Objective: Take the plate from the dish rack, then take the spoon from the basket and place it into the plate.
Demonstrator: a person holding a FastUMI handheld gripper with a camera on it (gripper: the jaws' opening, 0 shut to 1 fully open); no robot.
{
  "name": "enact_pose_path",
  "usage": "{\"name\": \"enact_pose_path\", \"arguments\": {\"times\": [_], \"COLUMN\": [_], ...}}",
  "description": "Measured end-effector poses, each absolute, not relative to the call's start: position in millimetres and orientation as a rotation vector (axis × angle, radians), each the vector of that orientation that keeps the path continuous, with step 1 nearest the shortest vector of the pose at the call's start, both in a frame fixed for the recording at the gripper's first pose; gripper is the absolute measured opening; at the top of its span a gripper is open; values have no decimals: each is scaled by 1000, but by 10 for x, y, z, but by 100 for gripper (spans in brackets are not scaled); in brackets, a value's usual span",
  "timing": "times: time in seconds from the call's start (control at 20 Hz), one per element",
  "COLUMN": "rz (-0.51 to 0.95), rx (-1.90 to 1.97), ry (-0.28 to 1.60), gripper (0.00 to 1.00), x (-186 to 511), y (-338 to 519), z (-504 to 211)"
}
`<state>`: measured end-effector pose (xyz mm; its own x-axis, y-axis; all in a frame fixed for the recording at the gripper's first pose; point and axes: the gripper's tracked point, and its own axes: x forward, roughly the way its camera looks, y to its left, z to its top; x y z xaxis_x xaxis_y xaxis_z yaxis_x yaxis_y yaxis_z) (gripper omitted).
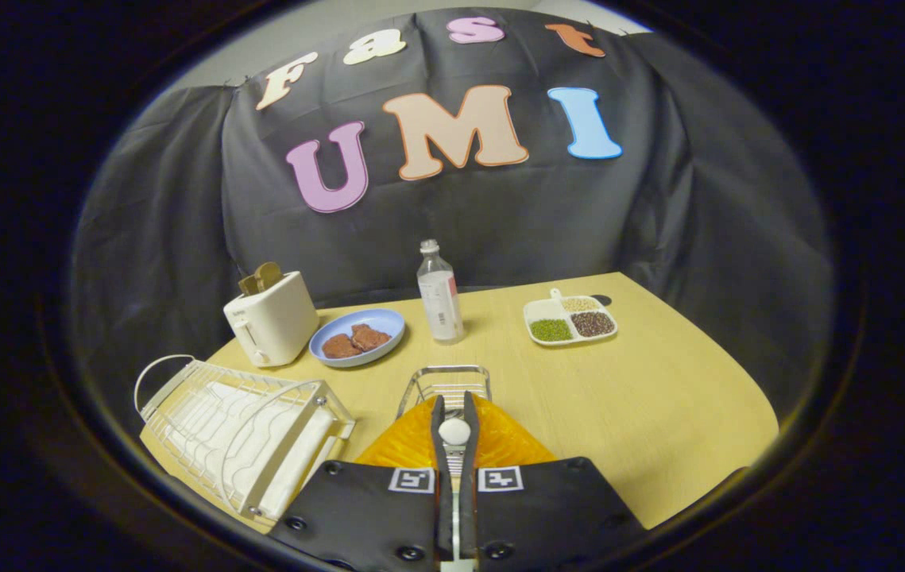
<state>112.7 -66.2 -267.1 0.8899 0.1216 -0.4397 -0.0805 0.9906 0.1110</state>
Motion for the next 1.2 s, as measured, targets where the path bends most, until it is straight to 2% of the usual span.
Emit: {"name": "enact_pose_path", "arguments": {"times": [0.7, 1.2], "rz": [30, -19], "rx": [99, 116], "ry": [389, 396], "gripper": [6, 6], "x": [516, -112], "y": [-849, -892], "z": [-1811, -1868]}}
